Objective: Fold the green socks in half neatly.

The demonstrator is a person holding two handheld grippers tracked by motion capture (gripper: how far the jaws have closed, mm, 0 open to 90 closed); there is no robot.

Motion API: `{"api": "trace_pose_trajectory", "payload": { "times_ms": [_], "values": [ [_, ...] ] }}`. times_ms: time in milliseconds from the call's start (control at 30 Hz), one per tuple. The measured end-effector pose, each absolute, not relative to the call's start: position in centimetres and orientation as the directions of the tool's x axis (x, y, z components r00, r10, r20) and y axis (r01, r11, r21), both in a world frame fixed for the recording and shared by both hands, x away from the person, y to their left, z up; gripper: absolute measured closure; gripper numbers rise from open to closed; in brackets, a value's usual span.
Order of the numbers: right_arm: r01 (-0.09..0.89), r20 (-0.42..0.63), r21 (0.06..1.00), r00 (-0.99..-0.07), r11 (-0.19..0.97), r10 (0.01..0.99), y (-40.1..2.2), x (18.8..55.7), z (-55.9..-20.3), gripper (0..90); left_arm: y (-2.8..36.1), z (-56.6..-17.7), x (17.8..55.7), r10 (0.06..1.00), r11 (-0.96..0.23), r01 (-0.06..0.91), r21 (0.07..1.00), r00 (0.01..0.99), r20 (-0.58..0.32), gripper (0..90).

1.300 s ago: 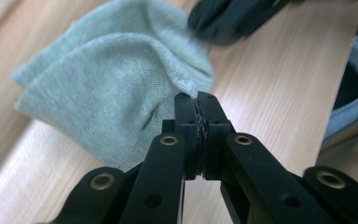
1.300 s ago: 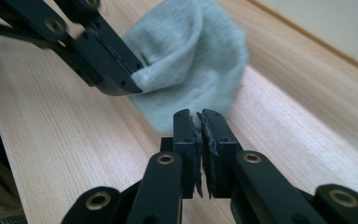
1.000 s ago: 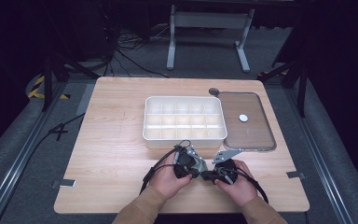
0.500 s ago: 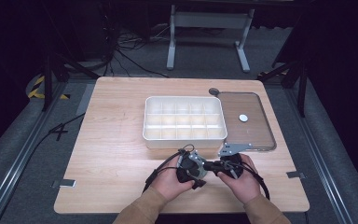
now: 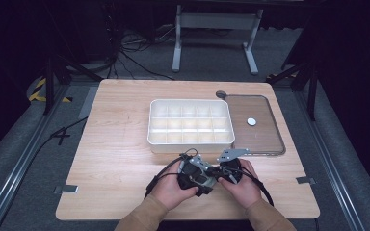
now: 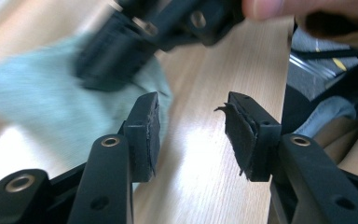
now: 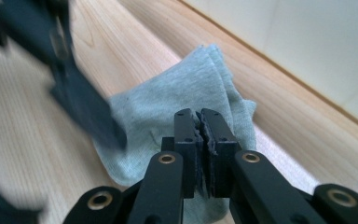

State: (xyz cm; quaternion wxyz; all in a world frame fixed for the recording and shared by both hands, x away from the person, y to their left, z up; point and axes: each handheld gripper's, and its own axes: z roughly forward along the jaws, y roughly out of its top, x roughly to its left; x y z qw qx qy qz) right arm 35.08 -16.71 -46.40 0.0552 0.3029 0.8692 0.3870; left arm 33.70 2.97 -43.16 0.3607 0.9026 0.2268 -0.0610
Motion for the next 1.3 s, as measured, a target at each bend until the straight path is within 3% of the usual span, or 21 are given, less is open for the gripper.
{"api": "trace_pose_trajectory", "payload": {
  "times_ms": [67, 100, 167, 367, 600, 1067, 1300],
  "values": [
    [0.489, 0.149, 0.702, -0.812, 0.518, 0.564, -16.8, 35.1, -46.4, 86.5, 3.8, -42.5, 34.1, 0.421, -0.599, 0.462, 0.654, 0.877, -0.234, 61.0],
    [0.485, 0.160, 0.699, -0.823, 0.526, 0.546, -16.9, 35.0, -46.5, 86.8, 4.2, -42.4, 34.3, 0.479, -0.588, 0.433, 0.683, 0.867, -0.138, 66.2],
    [0.481, 0.172, 0.697, -0.832, 0.532, 0.527, -16.9, 34.9, -46.5, 87.0, 4.3, -42.6, 34.5, 0.495, -0.593, 0.423, 0.685, 0.863, -0.104, 67.1],
    [0.472, 0.199, 0.690, -0.852, 0.548, 0.484, -17.0, 34.4, -46.5, 86.3, 3.4, -44.8, 35.0, 0.523, -0.659, 0.447, 0.605, 0.850, -0.058, 73.6],
    [0.429, 0.150, 0.716, -0.866, 0.552, 0.478, -17.4, 33.7, -46.1, 82.0, 3.1, -45.2, 35.0, 0.538, -0.670, 0.476, 0.570, 0.840, -0.070, 84.5],
    [0.378, 0.032, 0.661, -0.877, 0.648, 0.479, -18.5, 32.6, -45.3, 78.9, 3.1, -45.0, 34.6, 0.531, -0.667, 0.507, 0.545, 0.838, -0.130, 84.6],
    [0.376, 0.012, 0.666, -0.869, 0.645, 0.494, -18.4, 32.5, -45.3, 78.6, 3.8, -44.5, 34.3, 0.522, -0.664, 0.491, 0.564, 0.844, -0.120, 77.2]
  ]
}}
